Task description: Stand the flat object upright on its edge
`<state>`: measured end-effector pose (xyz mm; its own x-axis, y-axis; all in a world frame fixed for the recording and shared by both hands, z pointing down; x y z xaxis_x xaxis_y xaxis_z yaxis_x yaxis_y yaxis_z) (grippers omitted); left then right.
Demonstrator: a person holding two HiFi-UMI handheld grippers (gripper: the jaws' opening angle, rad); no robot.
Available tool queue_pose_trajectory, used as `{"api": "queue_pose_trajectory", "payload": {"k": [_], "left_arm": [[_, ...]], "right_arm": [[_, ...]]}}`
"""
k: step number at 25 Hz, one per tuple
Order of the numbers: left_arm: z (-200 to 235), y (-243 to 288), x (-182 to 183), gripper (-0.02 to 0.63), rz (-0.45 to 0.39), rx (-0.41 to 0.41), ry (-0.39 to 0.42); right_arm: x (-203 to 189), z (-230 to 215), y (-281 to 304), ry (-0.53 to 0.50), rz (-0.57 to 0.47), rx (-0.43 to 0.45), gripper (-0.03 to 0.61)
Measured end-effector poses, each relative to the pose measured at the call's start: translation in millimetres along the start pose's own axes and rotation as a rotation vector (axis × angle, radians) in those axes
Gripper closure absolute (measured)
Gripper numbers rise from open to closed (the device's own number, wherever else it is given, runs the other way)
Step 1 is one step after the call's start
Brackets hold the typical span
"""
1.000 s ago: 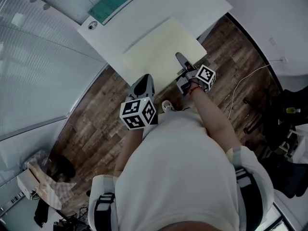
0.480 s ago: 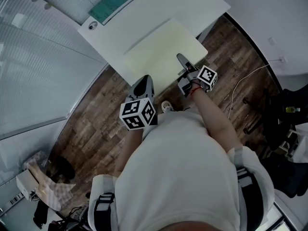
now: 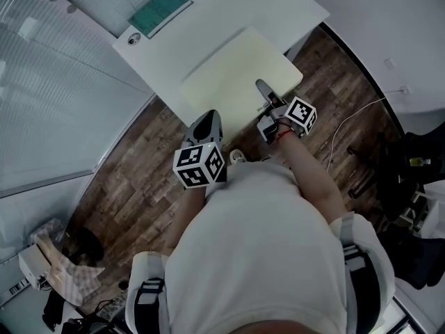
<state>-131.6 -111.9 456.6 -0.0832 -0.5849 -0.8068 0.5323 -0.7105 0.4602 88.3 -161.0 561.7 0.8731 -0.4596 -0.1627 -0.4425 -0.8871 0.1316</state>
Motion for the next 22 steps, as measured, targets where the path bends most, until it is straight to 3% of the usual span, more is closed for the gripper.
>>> {"api": "queue_pose_trajectory", "payload": {"k": [10, 22], "left_arm": [[-1.0, -4.1, 4.0, 0.594, -0.023, 0.022, -0.003], [4.0, -12.6, -0.6, 0.594, -0.032, 0.077, -0.014]], "right_arm": [[13.6, 43.7, -14.8, -0.113, -0.056, 0.008, 0.321], [45.3, 130.4, -0.7, -0.659, -0.079, -0.033, 0.321]]}}
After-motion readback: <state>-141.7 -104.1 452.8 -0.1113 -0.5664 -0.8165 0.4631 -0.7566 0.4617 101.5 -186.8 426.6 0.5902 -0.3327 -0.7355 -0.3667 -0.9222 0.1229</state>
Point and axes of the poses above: the fingertips, and each gripper's own axes: y forward along the fingers, z to its left, x out of its top, the point moved 6 cm from there along -y, backward along the fingers, and after that the axes turned 2 degrees about z, right-handed, at the moved point
